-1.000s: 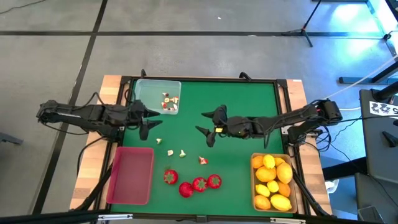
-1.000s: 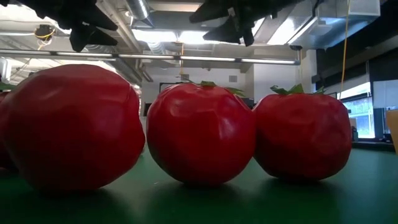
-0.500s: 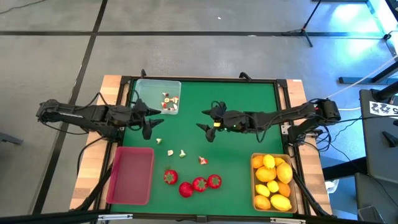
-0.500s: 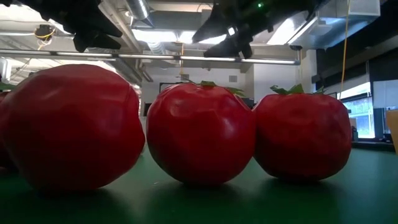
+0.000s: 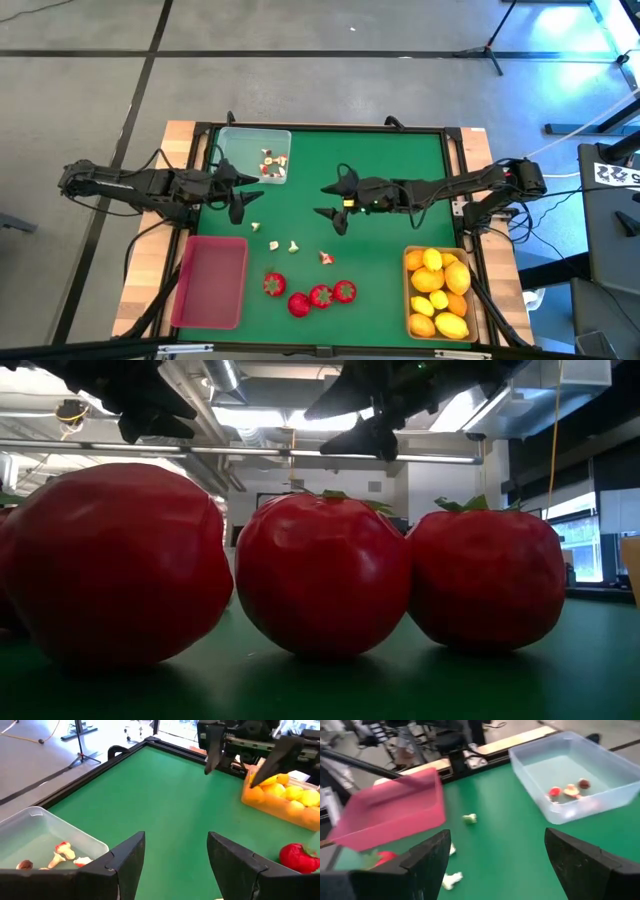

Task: Sort produce into baskets
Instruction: Put the tomato into the pink bin

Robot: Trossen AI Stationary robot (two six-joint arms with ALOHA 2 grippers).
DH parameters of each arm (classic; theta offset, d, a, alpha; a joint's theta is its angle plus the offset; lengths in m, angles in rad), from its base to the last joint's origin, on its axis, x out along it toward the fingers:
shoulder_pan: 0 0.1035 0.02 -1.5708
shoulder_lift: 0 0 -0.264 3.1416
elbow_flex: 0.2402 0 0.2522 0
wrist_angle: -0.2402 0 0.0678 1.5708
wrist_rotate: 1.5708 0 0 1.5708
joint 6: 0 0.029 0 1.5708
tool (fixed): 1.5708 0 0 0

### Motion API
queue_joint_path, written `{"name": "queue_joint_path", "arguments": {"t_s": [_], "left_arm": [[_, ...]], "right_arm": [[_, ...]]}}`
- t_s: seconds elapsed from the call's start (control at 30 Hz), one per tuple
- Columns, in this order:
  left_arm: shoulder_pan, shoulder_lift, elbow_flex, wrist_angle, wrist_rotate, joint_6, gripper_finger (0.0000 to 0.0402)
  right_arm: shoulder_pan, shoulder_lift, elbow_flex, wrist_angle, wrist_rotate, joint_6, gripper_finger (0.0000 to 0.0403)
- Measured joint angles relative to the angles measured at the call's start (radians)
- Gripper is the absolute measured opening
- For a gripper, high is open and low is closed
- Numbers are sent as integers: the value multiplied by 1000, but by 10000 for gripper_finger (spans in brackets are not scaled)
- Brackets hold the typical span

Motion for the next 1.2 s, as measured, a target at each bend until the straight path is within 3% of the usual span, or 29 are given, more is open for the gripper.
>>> {"name": "queue_joint_path", "arguments": {"t_s": [0.2,0.6,0.77,1.2], "left_arm": [[0,0,0,-4,0,-42,210],[0,1,0,-7,0,-27,210],[0,1,0,-7,0,-25,210],[0,1,0,-3,-3,-54,210]], "right_arm": [[13,0,0,-17,-56,-28,319],[12,62,0,10,45,-92,319],[12,79,0,10,156,-104,319],[10,78,0,114,163,-128,319]]}}
